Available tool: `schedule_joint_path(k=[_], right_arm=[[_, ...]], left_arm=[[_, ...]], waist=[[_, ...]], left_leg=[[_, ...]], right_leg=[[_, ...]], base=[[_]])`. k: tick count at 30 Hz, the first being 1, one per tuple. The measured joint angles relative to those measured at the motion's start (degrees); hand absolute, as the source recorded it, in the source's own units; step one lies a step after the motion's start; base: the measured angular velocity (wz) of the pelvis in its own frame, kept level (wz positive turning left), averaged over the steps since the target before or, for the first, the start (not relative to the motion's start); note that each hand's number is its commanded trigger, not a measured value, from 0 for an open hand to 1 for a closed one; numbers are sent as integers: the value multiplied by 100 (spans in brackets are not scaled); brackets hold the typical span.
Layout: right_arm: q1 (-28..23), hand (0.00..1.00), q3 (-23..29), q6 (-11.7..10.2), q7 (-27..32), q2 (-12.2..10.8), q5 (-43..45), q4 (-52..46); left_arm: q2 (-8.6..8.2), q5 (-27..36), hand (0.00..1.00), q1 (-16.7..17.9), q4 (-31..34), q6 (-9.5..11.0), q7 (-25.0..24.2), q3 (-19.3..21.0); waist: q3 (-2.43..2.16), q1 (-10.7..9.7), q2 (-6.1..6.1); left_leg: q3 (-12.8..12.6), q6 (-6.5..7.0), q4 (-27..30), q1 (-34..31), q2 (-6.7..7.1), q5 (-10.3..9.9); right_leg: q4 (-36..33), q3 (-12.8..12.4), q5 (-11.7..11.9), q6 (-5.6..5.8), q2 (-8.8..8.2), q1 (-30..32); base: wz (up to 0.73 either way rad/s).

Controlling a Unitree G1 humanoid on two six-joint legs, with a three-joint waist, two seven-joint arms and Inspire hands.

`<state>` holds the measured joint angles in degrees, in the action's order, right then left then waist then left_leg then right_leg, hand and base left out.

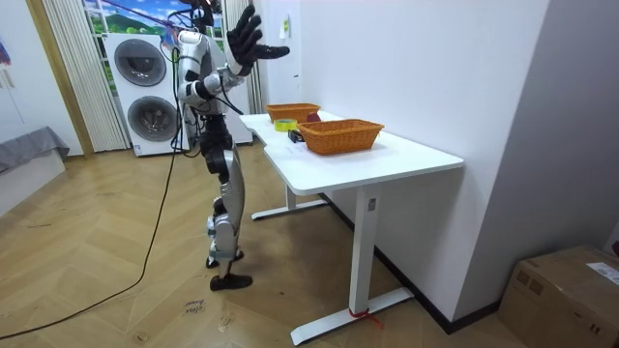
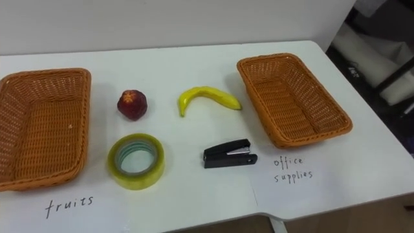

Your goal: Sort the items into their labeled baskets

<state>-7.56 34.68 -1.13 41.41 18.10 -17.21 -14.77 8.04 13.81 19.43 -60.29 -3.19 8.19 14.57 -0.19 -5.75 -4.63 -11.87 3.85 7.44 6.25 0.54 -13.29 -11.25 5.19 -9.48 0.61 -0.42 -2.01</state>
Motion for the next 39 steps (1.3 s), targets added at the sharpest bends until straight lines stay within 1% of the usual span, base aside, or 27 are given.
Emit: schedule_joint_path(k=[1,3,5,6,8,12,13,17,21,22,24,25,27,28,31,35,39], right_arm=[[67,0,-57,0,-23,25,-1,-80],[104,0,-210,-1,-97,39,-2,-219],[150,0,-272,0,-315,39,0,-244],[173,0,-284,0,-357,39,12,-243],[281,0,-318,3,-461,43,294,-246],[491,0,-407,4,-614,55,664,-248],[524,0,-421,4,-703,57,827,-248],[649,0,-432,6,-1047,59,1487,-248],[683,0,-527,21,-1272,62,1710,-248],[706,0,-648,63,-1323,89,1717,-248],[706,0,-793,145,-1477,186,1794,-249],[707,0,-879,192,-1579,247,1965,-256],[707,0,-896,222,-1739,251,2160,-311],[707,0,-916,277,-1832,251,2246,-381],[705,0,-1126,372,-2085,251,2323,-556],[705,0,-1384,381,-2547,251,2692,-677],[694,0,-1467,381,-2883,251,2698,-677]], left_arm=[[-9,-44,0,-2,-44,0,0,-22],[-16,-105,0,-3,-72,1,1,-25],[-17,-103,0,-31,-167,72,1,-24],[-16,-104,0,-29,-170,73,2,-23],[-15,-115,0,-49,-226,81,9,-14],[-15,-131,0,-99,-399,84,7,-16],[-15,-236,0,-101,-414,83,3,-16],[-7,-511,0,-182,-572,84,-34,-11],[-9,-560,0,-227,-623,83,-42,-16],[-9,-559,0,-231,-623,83,-41,-18],[-8,-581,0,-246,-610,82,-39,-16],[0,-613,0,-252,-607,81,-41,-14],[34,-685,0,-277,-603,76,-54,-13],[56,-702,0,-287,-598,74,-92,-13],[67,-716,0,-282,-587,72,-139,-12],[87,-775,0,-331,-540,71,-176,-8],[164,-784,0,-365,-436,78,-262,-17]], waist=[[13,17,8],[14,26,7],[11,70,-21],[11,101,-30],[8,130,-64],[13,135,-89],[12,134,-105],[13,154,-125],[18,179,-145],[27,182,-161],[26,198,-176],[25,222,-193],[20,271,-204],[15,306,-224],[8,322,-265],[5,362,-278],[0,448,-252]], left_leg=[[-21,0,13,13,-5,0],[-35,0,23,28,-6,0],[-29,0,24,28,-5,0],[-25,1,24,23,-5,0],[15,1,31,-3,-3,0],[64,-1,44,-16,-4,2],[91,-1,54,-30,-4,3],[114,-1,122,-57,-3,3],[120,-1,120,-58,-5,3],[112,-1,119,-58,-7,3],[106,-1,109,-63,-8,3],[101,-1,105,-64,-8,2],[101,-2,110,-68,-10,2],[101,-2,112,-71,-12,2],[101,-3,119,-70,-14,2],[98,-2,140,-65,-14,3],[104,-2,138,-65,-15,3]], right_leg=[[-41,-13,0,0,3,16],[-42,-20,0,0,5,11],[-44,10,0,0,-4,0],[-45,18,0,0,-6,0],[-44,113,0,0,-25,0],[-42,221,1,-1,-36,-12],[-42,252,1,-2,-41,-11],[-38,273,1,-2,-45,-15],[-39,274,1,-2,-43,-16],[-41,271,2,-3,-43,-16],[-48,269,3,-5,-45,-8],[-49,267,3,-5,-46,-6],[-48,268,5,-7,-45,-7],[-48,274,6,-9,-46,-5],[-47,278,8,-12,-45,-10],[-40,277,16,-17,-45,-10],[-35,285,16,-17,-43,-20]], base=[[-6],[-3],[0],[0],[7],[8],[9],[4],[0],[0],[0],[0],[0],[0],[0],[0],[0]])
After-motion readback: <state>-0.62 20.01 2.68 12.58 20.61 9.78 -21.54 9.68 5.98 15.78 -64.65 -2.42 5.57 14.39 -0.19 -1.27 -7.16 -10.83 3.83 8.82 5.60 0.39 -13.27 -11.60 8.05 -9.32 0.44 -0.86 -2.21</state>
